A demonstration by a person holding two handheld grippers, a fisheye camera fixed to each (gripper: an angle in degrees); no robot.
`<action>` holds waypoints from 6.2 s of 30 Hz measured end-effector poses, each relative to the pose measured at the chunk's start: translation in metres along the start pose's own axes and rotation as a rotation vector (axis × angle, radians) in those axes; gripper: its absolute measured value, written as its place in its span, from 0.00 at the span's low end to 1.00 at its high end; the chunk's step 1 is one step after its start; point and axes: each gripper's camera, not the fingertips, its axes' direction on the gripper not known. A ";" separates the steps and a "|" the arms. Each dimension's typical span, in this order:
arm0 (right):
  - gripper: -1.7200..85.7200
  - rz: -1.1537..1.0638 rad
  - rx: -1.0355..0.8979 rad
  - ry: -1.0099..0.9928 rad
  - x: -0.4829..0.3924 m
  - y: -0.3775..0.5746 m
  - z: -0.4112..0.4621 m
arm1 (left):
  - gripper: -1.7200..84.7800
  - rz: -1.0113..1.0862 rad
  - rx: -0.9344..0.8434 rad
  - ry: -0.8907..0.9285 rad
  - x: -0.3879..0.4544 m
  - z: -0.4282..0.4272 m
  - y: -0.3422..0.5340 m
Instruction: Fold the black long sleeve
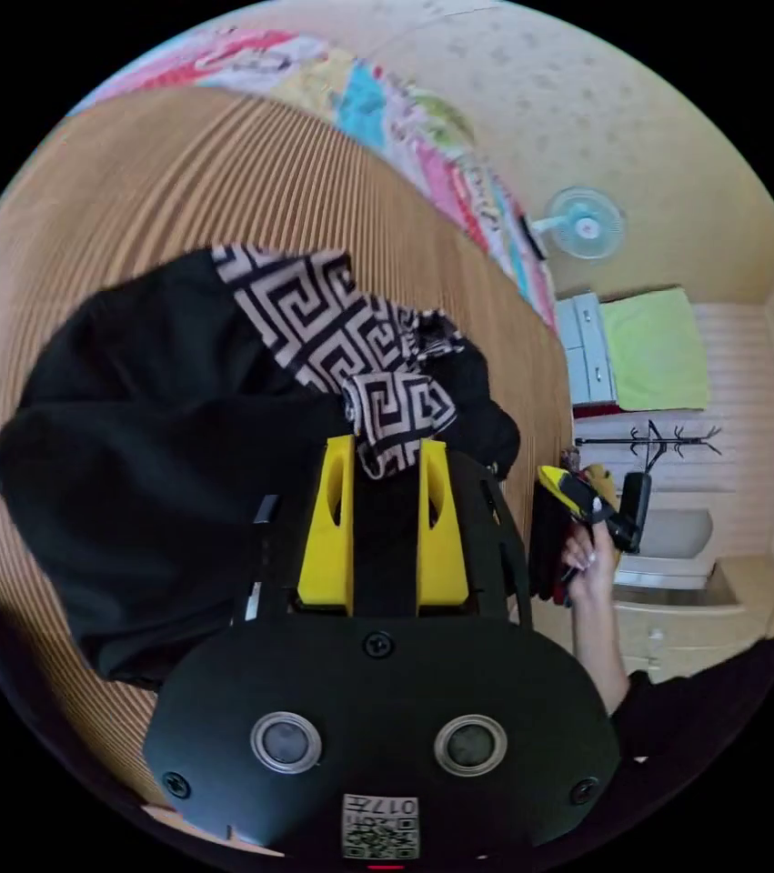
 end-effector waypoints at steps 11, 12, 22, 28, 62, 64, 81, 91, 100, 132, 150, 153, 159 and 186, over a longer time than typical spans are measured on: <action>0.13 0.244 0.217 0.068 0.026 0.004 0.017 | 0.02 0.268 0.346 0.543 0.055 -0.150 0.053; 0.13 0.247 0.203 0.059 0.029 -0.001 0.022 | 0.03 0.278 0.394 0.481 0.047 -0.171 0.064; 0.10 0.184 0.130 0.110 0.038 -0.022 0.029 | 0.15 -0.180 0.170 -0.166 -0.108 -0.124 0.088; 0.11 0.154 0.125 -0.129 0.057 -0.025 0.010 | 0.14 0.255 0.098 0.028 -0.020 -0.059 0.018; 0.09 0.449 0.301 -0.416 0.174 -0.051 -0.047 | 0.11 0.806 -0.427 -0.082 0.110 0.195 -0.089; 0.10 0.495 0.257 -0.413 0.174 -0.052 -0.041 | 0.09 0.806 -0.439 -0.103 0.108 0.200 -0.092; 0.04 0.400 0.314 -0.175 0.172 -0.070 -0.044 | 0.02 0.401 -0.559 0.433 0.023 0.195 -0.237; 0.03 0.384 0.304 -0.115 0.165 -0.072 -0.035 | 0.13 0.541 -0.291 0.345 0.055 0.084 -0.173; 0.03 0.390 0.301 -0.105 0.161 -0.069 -0.032 | 0.03 0.659 -0.444 0.114 0.075 0.077 -0.119; 0.03 0.342 0.278 -0.039 0.133 -0.038 -0.030 | 0.01 0.464 -0.334 -0.015 0.098 -0.119 -0.016; 0.05 0.273 0.290 0.024 0.120 -0.018 -0.054 | 0.09 0.275 -0.519 0.047 -0.014 -0.169 -0.059; 0.08 0.185 0.353 -0.031 0.107 -0.017 -0.070 | 0.11 0.207 -0.318 -0.019 -0.010 -0.198 -0.041; 0.12 0.059 0.168 0.016 0.074 -0.079 -0.030 | 0.14 0.236 -0.178 -0.160 0.035 -0.175 0.007; 0.05 -0.293 -0.059 0.089 -0.007 -0.196 0.017 | 0.02 0.319 0.091 -0.168 0.045 -0.142 -0.029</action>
